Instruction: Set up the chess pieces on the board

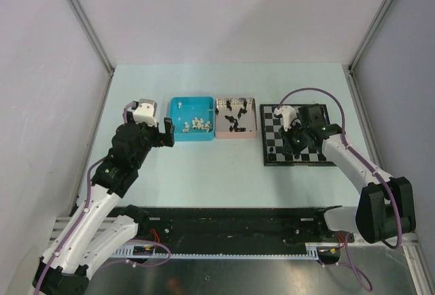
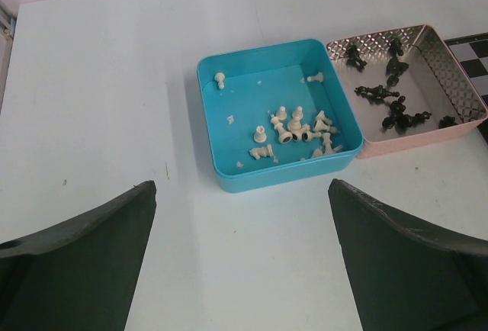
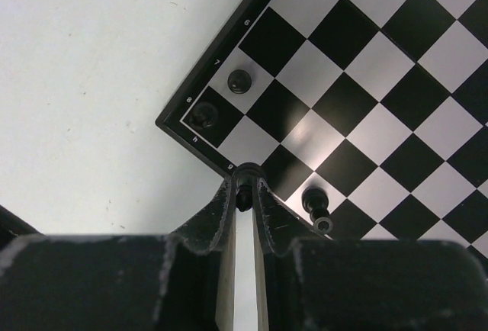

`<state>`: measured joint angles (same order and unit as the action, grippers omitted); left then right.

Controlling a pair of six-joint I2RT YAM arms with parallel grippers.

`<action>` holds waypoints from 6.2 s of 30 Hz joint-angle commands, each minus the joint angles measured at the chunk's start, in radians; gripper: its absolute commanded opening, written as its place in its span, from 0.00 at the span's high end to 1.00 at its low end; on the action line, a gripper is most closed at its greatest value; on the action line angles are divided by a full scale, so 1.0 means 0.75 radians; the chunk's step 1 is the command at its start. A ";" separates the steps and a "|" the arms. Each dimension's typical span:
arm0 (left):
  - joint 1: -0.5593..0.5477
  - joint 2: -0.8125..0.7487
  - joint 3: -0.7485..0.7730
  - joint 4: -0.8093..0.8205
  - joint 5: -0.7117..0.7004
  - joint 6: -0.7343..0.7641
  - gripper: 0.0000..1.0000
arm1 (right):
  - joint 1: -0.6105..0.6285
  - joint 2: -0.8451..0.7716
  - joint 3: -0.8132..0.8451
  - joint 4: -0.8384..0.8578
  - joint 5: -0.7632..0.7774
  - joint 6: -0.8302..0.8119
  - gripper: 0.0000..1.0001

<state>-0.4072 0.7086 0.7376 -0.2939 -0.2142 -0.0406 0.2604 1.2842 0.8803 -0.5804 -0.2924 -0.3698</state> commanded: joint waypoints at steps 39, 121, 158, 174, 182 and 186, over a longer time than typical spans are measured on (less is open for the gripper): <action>0.009 0.000 -0.002 0.044 0.016 0.042 0.00 | 0.001 0.163 -0.028 0.078 0.151 -0.026 0.86; -0.285 1.937 1.606 -0.441 0.236 -0.245 0.49 | -0.308 -0.050 0.203 0.007 -0.561 0.033 0.00; -0.259 2.350 1.984 -0.461 0.380 -0.099 0.70 | -0.259 -0.017 0.203 0.009 -0.508 0.017 0.00; -0.257 2.281 1.966 -0.465 0.390 -0.095 1.00 | -0.241 -0.009 0.203 0.007 -0.498 0.008 0.00; -0.269 2.003 1.757 -0.461 0.380 -0.081 1.00 | -0.245 -0.015 0.203 0.007 -0.488 0.006 0.00; -0.298 1.892 1.682 -0.459 0.398 -0.077 1.00 | -0.253 -0.025 0.203 0.007 -0.475 0.004 0.00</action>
<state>-0.6102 2.2826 2.0289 -0.6605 0.0601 -0.1265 0.0753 1.2804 1.0138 -0.5751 -0.6601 -0.3527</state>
